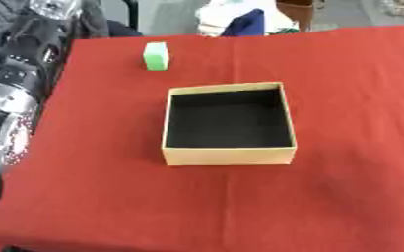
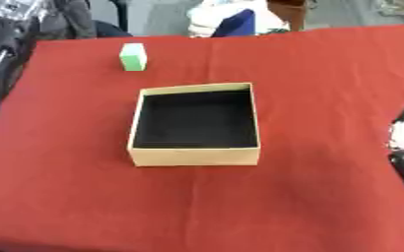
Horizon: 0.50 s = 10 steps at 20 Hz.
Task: Pick up objects on the table and place them in the box.
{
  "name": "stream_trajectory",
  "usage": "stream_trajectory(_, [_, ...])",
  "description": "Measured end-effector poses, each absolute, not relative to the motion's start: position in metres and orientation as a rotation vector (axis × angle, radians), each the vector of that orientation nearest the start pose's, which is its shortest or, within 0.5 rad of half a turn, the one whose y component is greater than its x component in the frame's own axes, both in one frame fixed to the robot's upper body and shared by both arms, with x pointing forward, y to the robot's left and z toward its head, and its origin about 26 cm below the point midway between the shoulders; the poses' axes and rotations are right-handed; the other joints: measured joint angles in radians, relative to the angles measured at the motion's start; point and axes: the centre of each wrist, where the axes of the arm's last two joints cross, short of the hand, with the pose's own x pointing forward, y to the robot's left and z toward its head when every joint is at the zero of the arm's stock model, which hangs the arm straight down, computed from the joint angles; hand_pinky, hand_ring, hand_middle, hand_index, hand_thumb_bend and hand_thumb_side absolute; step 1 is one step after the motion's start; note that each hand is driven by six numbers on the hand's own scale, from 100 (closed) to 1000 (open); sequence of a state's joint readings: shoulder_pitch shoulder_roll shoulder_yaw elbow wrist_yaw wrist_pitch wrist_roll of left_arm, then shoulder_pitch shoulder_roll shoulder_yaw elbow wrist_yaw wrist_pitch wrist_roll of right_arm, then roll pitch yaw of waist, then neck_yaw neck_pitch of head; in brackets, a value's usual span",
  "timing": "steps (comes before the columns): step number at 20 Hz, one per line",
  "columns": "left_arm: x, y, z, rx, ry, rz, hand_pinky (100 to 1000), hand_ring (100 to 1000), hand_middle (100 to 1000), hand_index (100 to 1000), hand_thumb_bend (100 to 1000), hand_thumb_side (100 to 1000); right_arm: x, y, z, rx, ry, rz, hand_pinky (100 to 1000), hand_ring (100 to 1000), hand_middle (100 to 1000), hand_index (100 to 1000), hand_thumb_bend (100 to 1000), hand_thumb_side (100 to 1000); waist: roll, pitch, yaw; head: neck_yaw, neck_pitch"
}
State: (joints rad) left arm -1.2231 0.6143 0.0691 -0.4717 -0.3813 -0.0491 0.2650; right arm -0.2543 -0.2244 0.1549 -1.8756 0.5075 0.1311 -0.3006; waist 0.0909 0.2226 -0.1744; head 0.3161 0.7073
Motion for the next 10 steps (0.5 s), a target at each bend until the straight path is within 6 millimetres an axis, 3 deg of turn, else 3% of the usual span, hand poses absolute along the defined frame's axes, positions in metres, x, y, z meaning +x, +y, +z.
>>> stream_trajectory(5, [0.499, 0.38, 0.257, 1.21, -1.552, -0.594, 748, 761, 743, 846, 125, 444, 0.308, -0.214, 0.141, -0.715, -2.065, 0.348, 528, 748, 504, 834, 100, 517, -0.001, 0.003, -0.005, 0.005, -0.004])
stream_trajectory(10, [0.499, 0.374, 0.251, 1.232, -1.413, -0.888, 788, 801, 788, 864, 267, 448, 0.309, -0.213, 0.141, -0.711, -2.068, 0.352, 528, 748, 504, 834, 100, 520, -0.002, 0.013, -0.01, 0.008, -0.008])
